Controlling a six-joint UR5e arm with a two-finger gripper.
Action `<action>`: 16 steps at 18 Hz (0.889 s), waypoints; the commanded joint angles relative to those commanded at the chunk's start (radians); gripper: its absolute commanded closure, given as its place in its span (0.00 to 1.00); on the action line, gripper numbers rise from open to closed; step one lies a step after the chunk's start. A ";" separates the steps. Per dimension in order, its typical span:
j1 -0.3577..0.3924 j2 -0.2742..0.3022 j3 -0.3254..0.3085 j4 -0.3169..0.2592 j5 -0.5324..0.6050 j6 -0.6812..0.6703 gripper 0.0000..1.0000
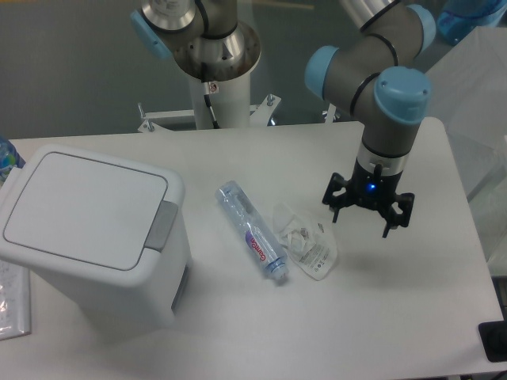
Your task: Open the trash can
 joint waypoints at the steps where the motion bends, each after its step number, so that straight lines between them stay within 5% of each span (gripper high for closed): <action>1: 0.000 0.000 0.000 0.000 -0.032 -0.017 0.00; 16: -0.003 -0.012 0.000 0.002 -0.074 -0.031 0.00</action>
